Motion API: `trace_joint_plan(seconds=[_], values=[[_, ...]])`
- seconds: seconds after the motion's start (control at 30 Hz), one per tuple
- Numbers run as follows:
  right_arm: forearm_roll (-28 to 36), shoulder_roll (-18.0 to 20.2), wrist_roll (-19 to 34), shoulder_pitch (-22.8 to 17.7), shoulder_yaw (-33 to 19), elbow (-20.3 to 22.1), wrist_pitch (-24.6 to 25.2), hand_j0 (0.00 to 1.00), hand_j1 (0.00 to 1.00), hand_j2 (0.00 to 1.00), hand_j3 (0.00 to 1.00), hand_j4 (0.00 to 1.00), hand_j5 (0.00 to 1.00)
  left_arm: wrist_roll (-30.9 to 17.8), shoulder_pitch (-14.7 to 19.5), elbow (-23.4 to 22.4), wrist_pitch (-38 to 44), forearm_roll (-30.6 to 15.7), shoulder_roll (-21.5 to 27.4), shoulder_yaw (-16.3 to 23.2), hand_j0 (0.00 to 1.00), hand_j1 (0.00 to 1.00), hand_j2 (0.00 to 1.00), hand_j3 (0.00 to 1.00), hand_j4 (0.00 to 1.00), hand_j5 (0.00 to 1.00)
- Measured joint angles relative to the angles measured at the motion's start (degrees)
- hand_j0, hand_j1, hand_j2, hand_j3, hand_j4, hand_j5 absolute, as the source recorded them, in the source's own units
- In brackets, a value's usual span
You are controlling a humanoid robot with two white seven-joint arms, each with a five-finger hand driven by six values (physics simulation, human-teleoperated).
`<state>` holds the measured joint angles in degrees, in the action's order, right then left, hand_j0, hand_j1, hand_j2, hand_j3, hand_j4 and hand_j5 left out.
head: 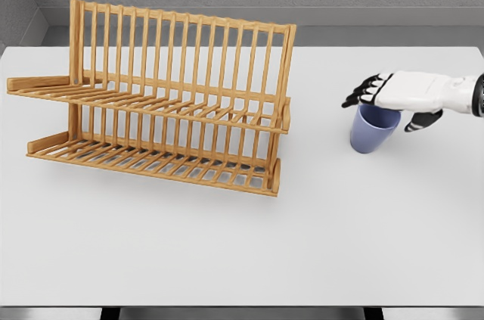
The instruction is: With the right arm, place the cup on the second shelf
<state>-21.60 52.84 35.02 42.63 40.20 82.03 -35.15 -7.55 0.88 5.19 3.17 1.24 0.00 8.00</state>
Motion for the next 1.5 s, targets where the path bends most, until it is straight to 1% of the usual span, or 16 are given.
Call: trace_joint_plan(seconds=[0.23, 0.27, 0.3, 0.33, 0.47, 0.57, 0.7, 1.07, 1.27, 1.5], values=[[-0.06, -0.31, 0.00, 0.26, 1.26, -0.29, 0.01, 1.00, 1.00, 1.00, 1.00, 1.00, 1.00, 0.00, -0.09, 0.00, 0.00, 0.00, 0.00, 0.00, 1.00, 1.00, 1.00, 1.00, 1.00, 1.00], [-0.05, -0.32, 0.00, 0.26, 1.32, -0.32, 0.00, 0.89, 0.89, 0.89, 0.89, 0.89, 0.89, 0.00, 0.00, 0.00, 0.00, 0.00, 0.00, 0.00, 1.00, 1.00, 1.00, 1.00, 1.00, 1.00], [-0.04, -0.32, 0.00, 0.26, 1.35, -0.31, 0.01, 0.70, 0.70, 0.70, 0.70, 0.70, 0.70, 0.00, -0.09, 0.00, 0.00, 0.00, 0.00, 0.00, 1.00, 1.00, 1.00, 1.00, 1.00, 1.00], [-0.04, -0.33, 0.00, 0.26, 1.39, -0.28, 0.00, 0.62, 0.62, 0.62, 0.62, 0.62, 0.62, 0.00, 0.00, 0.00, 0.00, 0.00, 0.00, 0.00, 1.00, 1.00, 1.00, 1.00, 1.00, 1.00], [-0.04, -0.31, 0.00, 0.26, 1.42, -0.22, 0.04, 0.61, 0.61, 0.61, 0.61, 0.61, 0.61, 0.00, -0.09, 0.00, 0.00, 0.00, 0.00, 0.00, 1.00, 1.00, 1.00, 1.00, 1.00, 1.00], [0.02, -0.32, -0.05, 0.35, 1.44, -0.21, 0.07, 0.57, 0.57, 0.57, 0.57, 0.57, 0.57, 0.00, -0.09, 0.00, 0.00, 0.00, 0.00, 0.00, 1.00, 1.00, 1.00, 1.00, 1.00, 1.00], [0.03, -0.31, 0.00, 0.44, 1.24, -0.18, 0.01, 0.57, 0.57, 0.57, 0.57, 0.57, 0.57, 0.00, -0.09, 0.00, 0.00, 0.00, 0.00, 0.00, 1.00, 1.00, 1.00, 1.00, 1.00, 1.00], [0.38, -0.11, 0.01, 2.37, 0.20, 0.71, -0.01, 0.58, 0.58, 0.58, 0.58, 0.58, 0.58, 0.00, -0.09, 0.00, 0.00, 0.00, 0.00, 0.00, 1.00, 1.00, 1.00, 1.00, 1.00, 1.00], [0.38, 0.09, 0.01, 2.37, -1.70, 1.61, -0.02, 0.58, 0.58, 0.58, 0.58, 0.58, 0.58, 0.00, 0.00, 0.00, 0.00, 0.00, 0.00, 0.00, 1.00, 1.00, 1.00, 1.00, 1.00, 1.00], [0.48, 0.27, 0.01, 2.37, -4.41, 3.65, -0.01, 0.58, 0.58, 0.58, 0.58, 0.58, 0.58, 0.00, -0.09, 0.00, 0.00, 0.00, 0.00, 0.00, 1.00, 1.00, 1.00, 1.00, 1.00, 1.00]])
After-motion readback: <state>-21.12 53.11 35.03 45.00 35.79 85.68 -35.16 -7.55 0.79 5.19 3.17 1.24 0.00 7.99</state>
